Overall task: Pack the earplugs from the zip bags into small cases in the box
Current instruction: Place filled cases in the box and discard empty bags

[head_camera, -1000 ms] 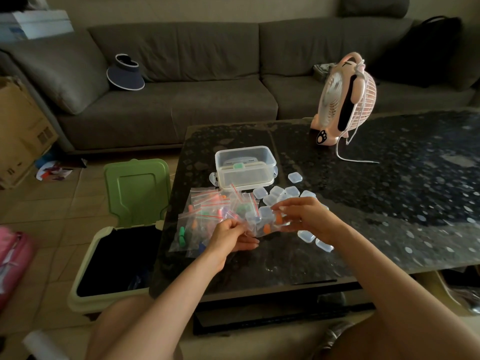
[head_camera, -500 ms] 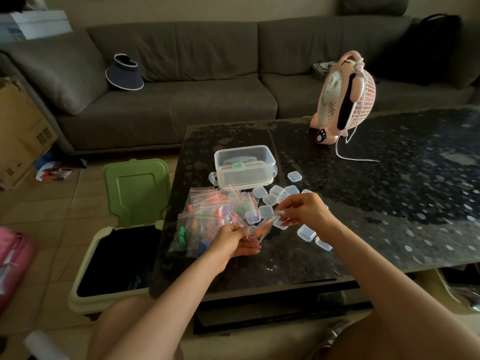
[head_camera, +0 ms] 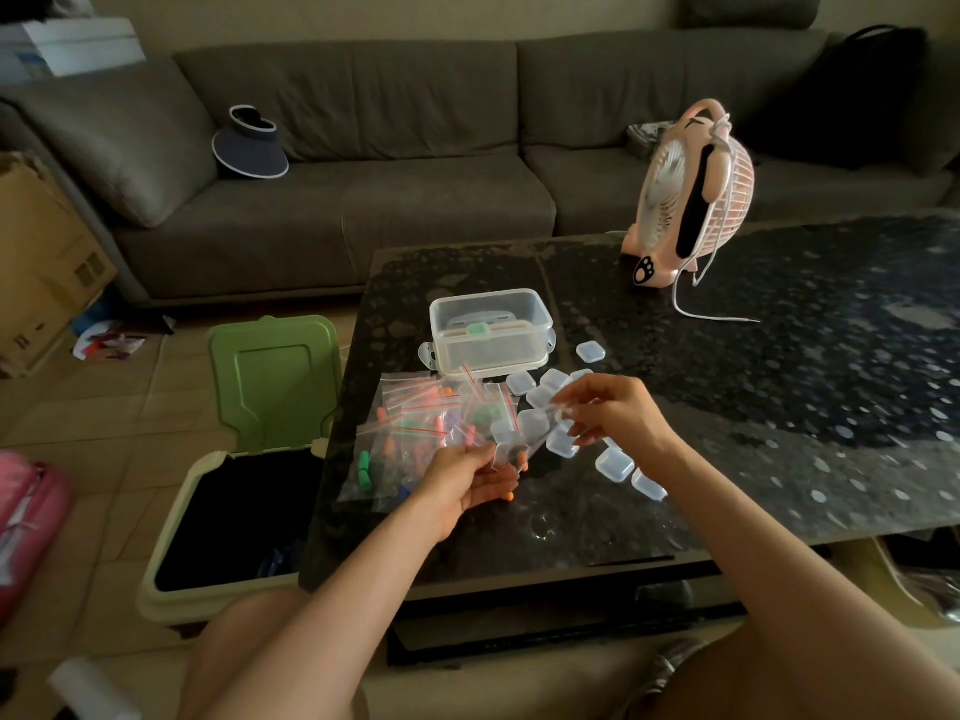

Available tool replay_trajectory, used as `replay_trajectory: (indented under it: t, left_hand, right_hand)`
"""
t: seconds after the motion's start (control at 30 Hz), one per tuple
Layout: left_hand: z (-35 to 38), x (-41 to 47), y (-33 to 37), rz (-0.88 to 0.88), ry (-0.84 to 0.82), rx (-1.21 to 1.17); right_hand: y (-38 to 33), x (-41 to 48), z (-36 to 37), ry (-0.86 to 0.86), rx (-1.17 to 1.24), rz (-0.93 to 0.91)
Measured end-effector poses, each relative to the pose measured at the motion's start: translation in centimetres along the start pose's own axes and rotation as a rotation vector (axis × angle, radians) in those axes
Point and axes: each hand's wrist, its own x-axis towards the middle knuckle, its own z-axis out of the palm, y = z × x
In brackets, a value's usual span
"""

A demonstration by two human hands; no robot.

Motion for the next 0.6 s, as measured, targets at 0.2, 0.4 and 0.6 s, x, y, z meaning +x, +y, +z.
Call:
replay_trajectory:
  t: [0.2, 0.4, 0.6]
  left_hand:
    - [-0.4, -0.1, 0.1, 0.156, -0.038, 0.088]
    - [-1.0, -0.5, 0.7, 0.307, -0.003, 0.123]
    - [-2.8, -0.1, 1.3, 0.657, 0.248, 0.306]
  right_hand:
    - [2.6, 0.7, 1.3, -0.017, -0.736, -0.189]
    - [3.7, 0.9, 2.2, -0.103, -1.022, -0.149]
    - [4.1, 1.3, 2.6, -0.052, -0.967, -0.106]
